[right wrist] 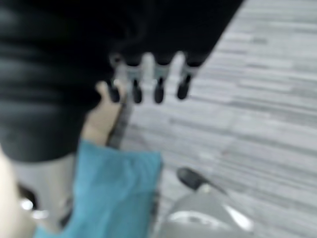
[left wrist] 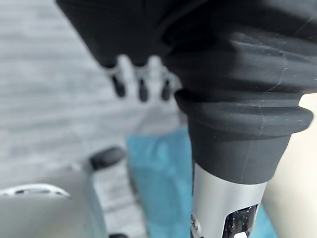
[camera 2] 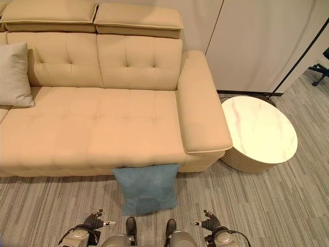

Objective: Pick up all the scattered cushions and arrange them neatly on the sofa.

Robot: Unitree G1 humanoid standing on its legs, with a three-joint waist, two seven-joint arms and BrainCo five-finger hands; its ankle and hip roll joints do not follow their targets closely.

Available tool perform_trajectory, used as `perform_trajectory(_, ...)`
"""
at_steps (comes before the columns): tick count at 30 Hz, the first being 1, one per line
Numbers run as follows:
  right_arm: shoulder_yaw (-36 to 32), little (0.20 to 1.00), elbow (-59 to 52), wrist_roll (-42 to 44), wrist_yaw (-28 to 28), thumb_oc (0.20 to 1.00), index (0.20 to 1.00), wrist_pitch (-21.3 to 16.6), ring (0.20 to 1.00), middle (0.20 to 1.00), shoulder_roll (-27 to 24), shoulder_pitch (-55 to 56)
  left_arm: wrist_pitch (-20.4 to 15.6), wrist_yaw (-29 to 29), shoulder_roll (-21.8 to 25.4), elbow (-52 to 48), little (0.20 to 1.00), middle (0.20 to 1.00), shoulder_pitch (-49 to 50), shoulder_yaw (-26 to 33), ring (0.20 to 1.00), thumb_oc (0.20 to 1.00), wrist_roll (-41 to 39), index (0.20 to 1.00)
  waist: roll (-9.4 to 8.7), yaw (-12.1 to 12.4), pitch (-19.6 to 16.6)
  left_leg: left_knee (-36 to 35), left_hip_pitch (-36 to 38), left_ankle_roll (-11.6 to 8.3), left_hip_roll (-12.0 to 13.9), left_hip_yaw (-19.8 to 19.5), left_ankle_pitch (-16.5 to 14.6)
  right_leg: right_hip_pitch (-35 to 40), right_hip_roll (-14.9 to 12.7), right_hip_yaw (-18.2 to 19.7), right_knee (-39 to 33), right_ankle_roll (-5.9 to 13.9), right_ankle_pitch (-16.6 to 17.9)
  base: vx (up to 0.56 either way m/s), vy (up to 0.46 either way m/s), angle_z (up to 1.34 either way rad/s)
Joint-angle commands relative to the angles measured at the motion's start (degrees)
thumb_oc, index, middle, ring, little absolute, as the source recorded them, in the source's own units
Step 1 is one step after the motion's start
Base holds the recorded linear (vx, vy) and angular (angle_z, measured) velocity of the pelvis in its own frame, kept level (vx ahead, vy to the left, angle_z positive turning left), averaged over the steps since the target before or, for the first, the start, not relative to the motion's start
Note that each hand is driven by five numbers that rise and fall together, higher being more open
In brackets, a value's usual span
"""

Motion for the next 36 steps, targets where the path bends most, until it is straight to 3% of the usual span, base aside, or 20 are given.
perform_trajectory(1, -0.2, 1.0, -2.1, 2.8, -1.8, 1.0, 1.0, -1.8, 1.0, 1.0, -0.2, -3.2, -2.0, 2.1, 0.8, -1.2, 1.0, 1.0, -2.2, 0.8, 1.0, 1.0, -2.3, 1.0, -1.78, 0.6, 1.0, 4.2, -2.4, -2.65, -0.7, 0.0, -2.5, -3.4, -1.8, 3.6, -0.5, 4.99, 4.6, -0.09, 0.013, -0.08)
perform_trajectory(3, -0.5, 1.0, -5.7, 4.7, -3.4, 1.0, 1.0, -2.7, 1.0, 1.0, -1.3, -5.6, -3.5, 4.3, 1.8, -5.1, 1.0, 1.0, -4.7, 1.0, 1.0, 1.0, -5.8, 1.0, -1.36, 0.7, 4.7, 7.0, -6.7, -2.45, -0.8, -0.2, -2.6, -8.1, -2.4, 3.8, 2.4, 4.77, 4.9, -0.25, 0.023, -0.07)
perform_trajectory(5, -0.5, 1.0, -5.7, 4.7, -3.4, 1.0, 1.0, -2.7, 1.0, 1.0, -1.3, -5.7, -3.5, 4.3, 1.8, -5.1, 1.0, 1.0, -4.7, 1.0, 1.0, 1.0, -5.8, 1.0, -1.35, 0.7, 4.6, 7.2, -6.9, -2.45, -0.8, -0.2, -2.6, -8.3, -2.4, 3.8, 2.5, 4.77, 4.9, -0.16, 0.012, 0.0)
perform_trajectory(8, -0.9, 1.0, -14.6, 6.9, -5.8, 1.0, 1.0, -4.0, 1.0, 1.0, -4.2, -9.6, -5.4, 6.8, 3.7, -11.4, 1.0, 1.0, -9.3, 0.5, 1.0, 1.0, -10.2, 1.0, -0.29, 0.4, 9.5, 14.1, -16.9, -2.21, -0.6, 0.1, -2.6, -18.4, -3.7, 3.5, 9.6, 3.95, 4.8, -0.24, 0.009, 0.07)
perform_trajectory(12, -0.6, 1.0, -18.3, 6.9, -6.9, 1.0, 1.0, -4.5, 1.0, 1.0, -5.2, -11.3, -6.0, 8.2, 4.1, -12.3, 1.0, 1.0, -11.3, 0.9, 1.0, 1.0, -11.7, 1.0, -0.11, 0.1, 10.3, 17.3, -21.6, -2.28, 0.3, 0.1, -2.9, -23.1, -4.3, 3.4, 12.8, 3.73, 4.0, -0.11, -0.027, 0.1)
perform_trajectory(15, 0.4, 1.0, -21.1, 7.1, -9.5, 1.0, 1.0, -5.2, 1.0, 1.0, -6.1, -16.5, -7.2, 10.4, 4.8, -13.8, 1.0, 1.0, -15.5, 1.2, 1.0, 1.0, -15.1, 1.0, 0.25, -0.3, 11.4, 23.9, -31.0, -2.61, 2.1, 0.1, -3.5, -32.3, -4.7, 3.9, 18.3, 3.36, 3.4, -0.1, -0.056, 0.0)
perform_trajectory(16, 1.1, 1.0, -21.2, 7.0, -10.1, 1.0, 1.0, -5.5, 1.0, 1.0, -6.3, -18.1, -7.7, 11.1, 4.9, -14.2, 1.0, 1.0, -16.3, 1.3, 1.0, 1.0, -16.1, 1.0, 0.52, -0.2, 11.6, 25.4, -32.3, -3.13, 2.6, -0.2, -5.4, -34.0, -4.5, 4.0, 20.3, 3.77, 1.6, -0.04, -0.054, -0.02)
perform_trajectory(18, 1.3, 1.0, -22.3, 7.2, -10.6, 1.0, 1.0, -5.4, 1.0, 1.0, -6.7, -19.3, -8.0, 11.7, 5.5, -15.0, 1.0, 1.0, -17.2, 1.6, 1.0, 1.0, -16.9, 1.0, 0.5, -0.3, 12.0, 27.6, -35.3, -3.25, 3.0, -0.3, -5.4, -36.6, -4.4, 4.4, 21.9, 3.64, 1.6, -0.05, -0.038, -0.02)
perform_trajectory(22, 2.9, 1.0, -23.8, 7.7, -13.5, 1.0, 1.0, -6.2, 1.0, 1.0, -8.8, -28.6, -8.1, 13.6, 8.5, -14.7, 1.0, 1.0, -25.2, 0.7, 1.0, 1.0, -18.7, 1.0, 0.71, -0.9, 13.7, 34.8, -49.3, -3.14, 4.4, -0.9, -5.5, -50.8, -4.4, 6.1, 29.7, 2.89, 1.1, -0.11, -0.03, 0.01)
perform_trajectory(25, 2.9, 1.0, -23.6, 7.6, -14.0, 1.0, 1.0, -6.1, 1.0, 1.0, -9.7, -31.0, -8.2, 14.2, 9.3, -15.7, 1.0, 1.0, -27.7, 0.5, 1.0, 1.0, -19.3, 1.0, 0.87, -1.0, 13.9, 36.4, -53.7, -3.31, 4.9, -1.2, -5.4, -55.0, -4.5, 6.5, 31.5, 2.76, 1.0, -0.02, -0.005, -0.02)
perform_trajectory(27, 3.0, 1.0, -21.8, 7.1, -15.8, 1.0, 1.0, -5.6, 1.0, 1.0, -11.1, -35.9, -8.4, 15.3, 11.1, -16.5, 1.0, 1.0, -32.4, 0.0, 1.0, 1.0, -19.7, 1.0, 1.31, -1.2, 14.3, 38.6, -61.3, -3.55, 5.2, -1.6, -5.2, -62.7, -4.4, 6.9, 33.9, 2.68, 1.2, 0.0, 0.0, 0.0)
perform_trajectory(36, 4.3, 1.0, -15.5, 8.8, -17.1, 1.0, 1.0, -4.8, 1.0, 1.0, -14.7, -47.1, -8.4, 16.8, 15.2, -15.4, 1.0, 1.0, -43.5, -1.9, 1.0, 1.0, -22.6, 1.0, 1.06, -1.5, 15.0, 43.6, -72.4, -2.63, 4.9, -2.5, -6.1, -73.8, -3.9, 8.1, 38.4, 2.5, 0.9, 0.05, -0.008, -0.03)
